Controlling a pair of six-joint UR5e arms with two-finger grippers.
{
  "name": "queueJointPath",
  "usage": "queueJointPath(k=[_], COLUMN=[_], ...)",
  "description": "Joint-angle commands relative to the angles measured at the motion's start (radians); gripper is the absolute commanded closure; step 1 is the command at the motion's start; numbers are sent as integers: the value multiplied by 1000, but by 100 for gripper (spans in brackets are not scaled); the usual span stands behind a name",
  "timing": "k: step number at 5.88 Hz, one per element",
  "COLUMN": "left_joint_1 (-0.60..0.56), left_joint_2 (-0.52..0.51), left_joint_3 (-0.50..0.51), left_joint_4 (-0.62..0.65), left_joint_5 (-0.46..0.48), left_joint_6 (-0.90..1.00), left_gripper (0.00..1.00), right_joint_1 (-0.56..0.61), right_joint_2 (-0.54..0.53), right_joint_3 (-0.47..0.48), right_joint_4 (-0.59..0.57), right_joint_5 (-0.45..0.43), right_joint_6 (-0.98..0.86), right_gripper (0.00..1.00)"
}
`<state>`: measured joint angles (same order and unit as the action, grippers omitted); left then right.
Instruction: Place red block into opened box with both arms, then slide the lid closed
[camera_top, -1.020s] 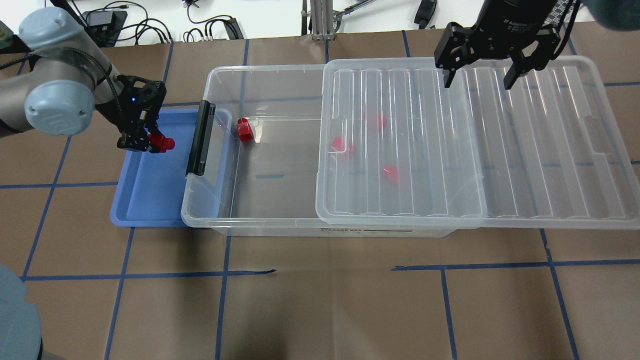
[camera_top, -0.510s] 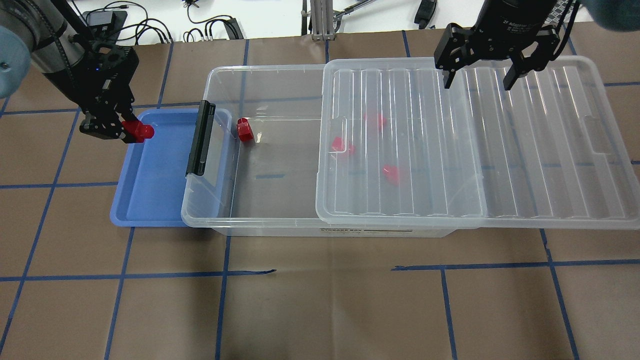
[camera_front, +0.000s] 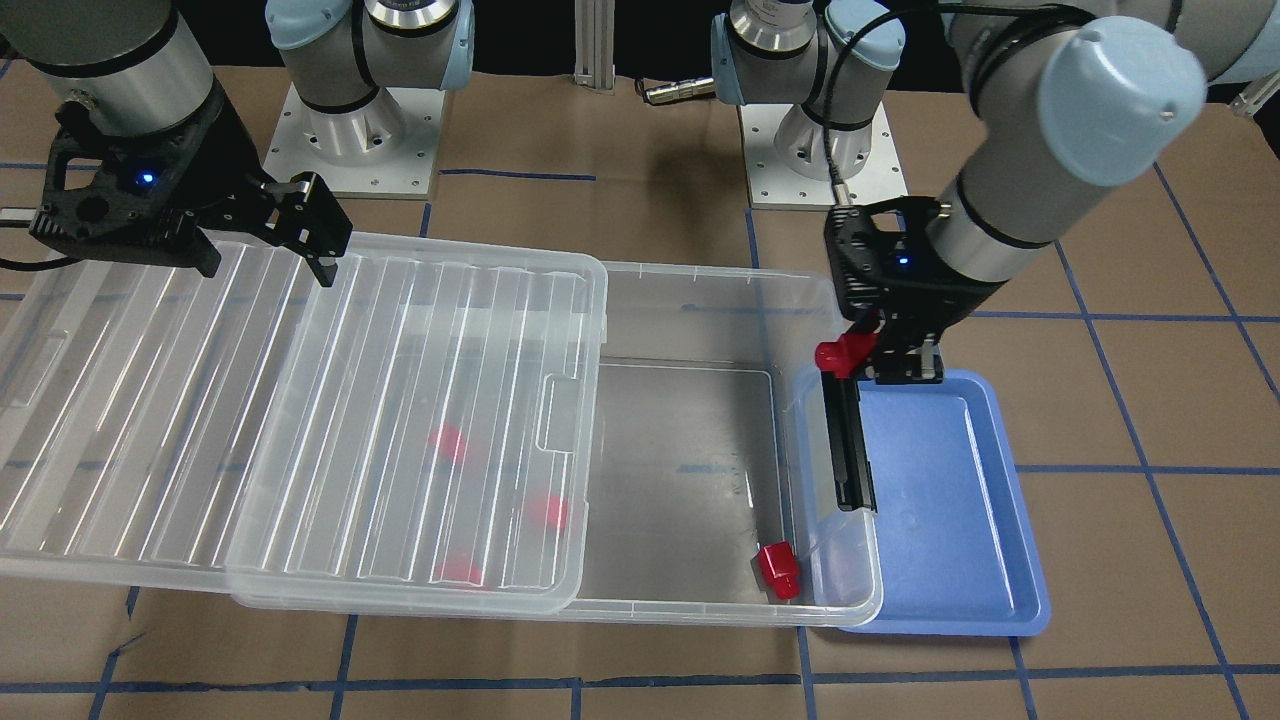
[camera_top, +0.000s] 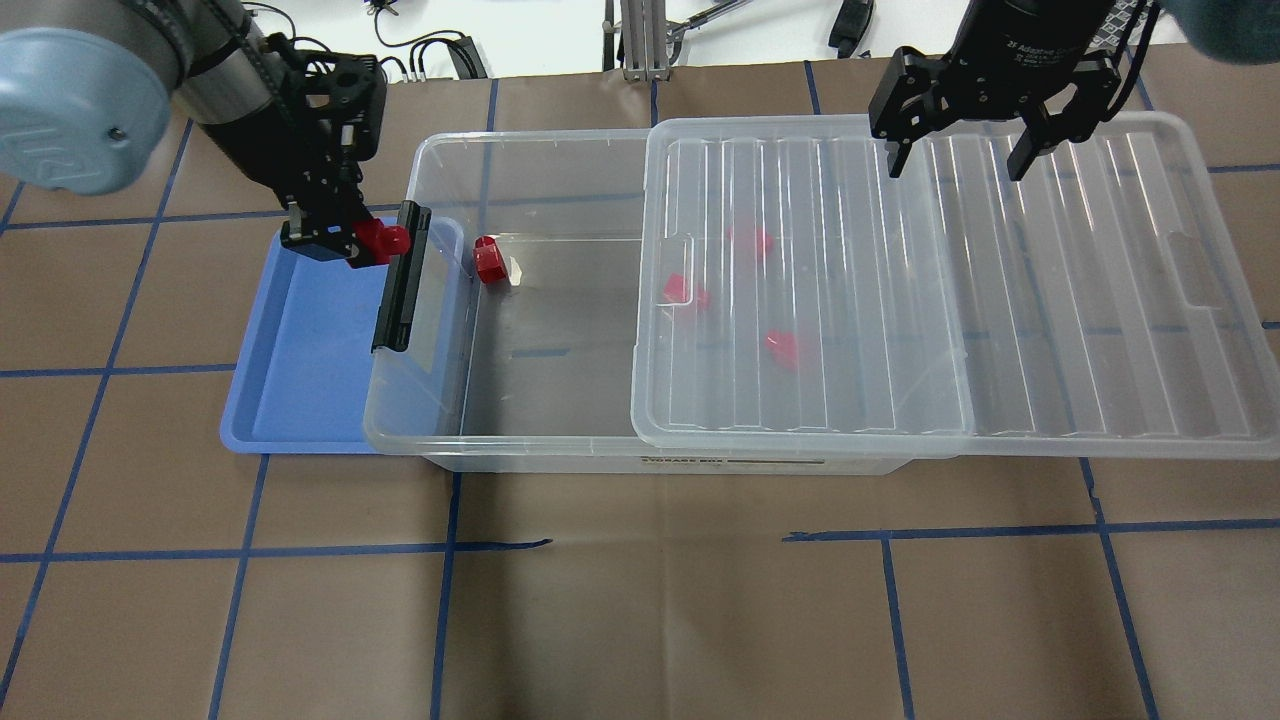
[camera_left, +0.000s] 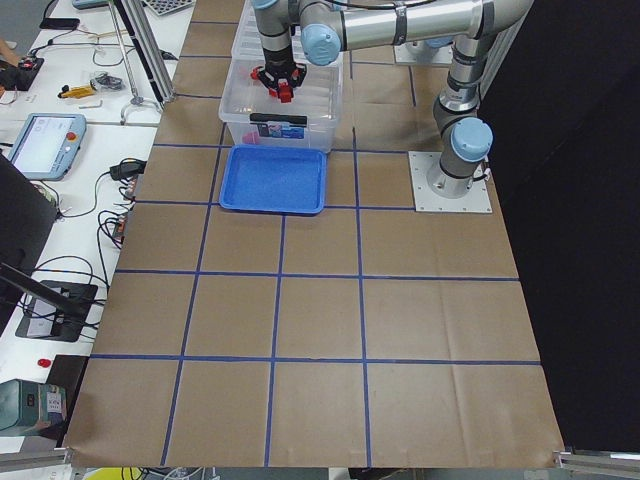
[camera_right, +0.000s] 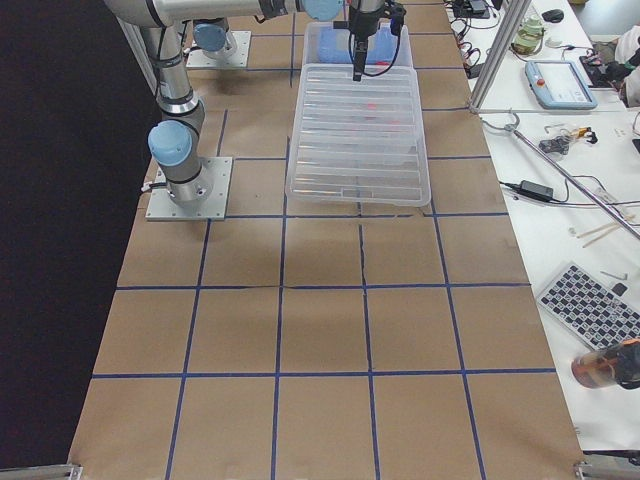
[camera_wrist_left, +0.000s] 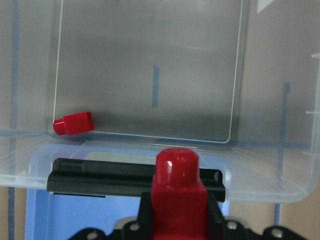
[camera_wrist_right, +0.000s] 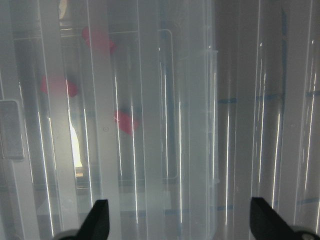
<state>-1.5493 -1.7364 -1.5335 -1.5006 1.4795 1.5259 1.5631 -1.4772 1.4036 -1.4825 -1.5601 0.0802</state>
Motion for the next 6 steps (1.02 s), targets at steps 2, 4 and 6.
queueJointPath(k=[2, 4, 6], left_joint_1=[-112, -120, -124], left_joint_2=[-87, -144, -207], left_joint_3=[-26, -107, -213], left_joint_4=[109, 231, 375], left_joint_5=[-1, 2, 8], left_joint_6=[-125, -127, -125], left_gripper=[100, 100, 99], right_joint_1=[0, 0, 0], right_joint_2=[-2, -3, -5], right_joint_3=[0, 0, 0], right_joint_4=[-1, -1, -1], right_joint_5=[0, 0, 0], right_joint_6=[1, 0, 0], right_gripper=[0, 0, 0])
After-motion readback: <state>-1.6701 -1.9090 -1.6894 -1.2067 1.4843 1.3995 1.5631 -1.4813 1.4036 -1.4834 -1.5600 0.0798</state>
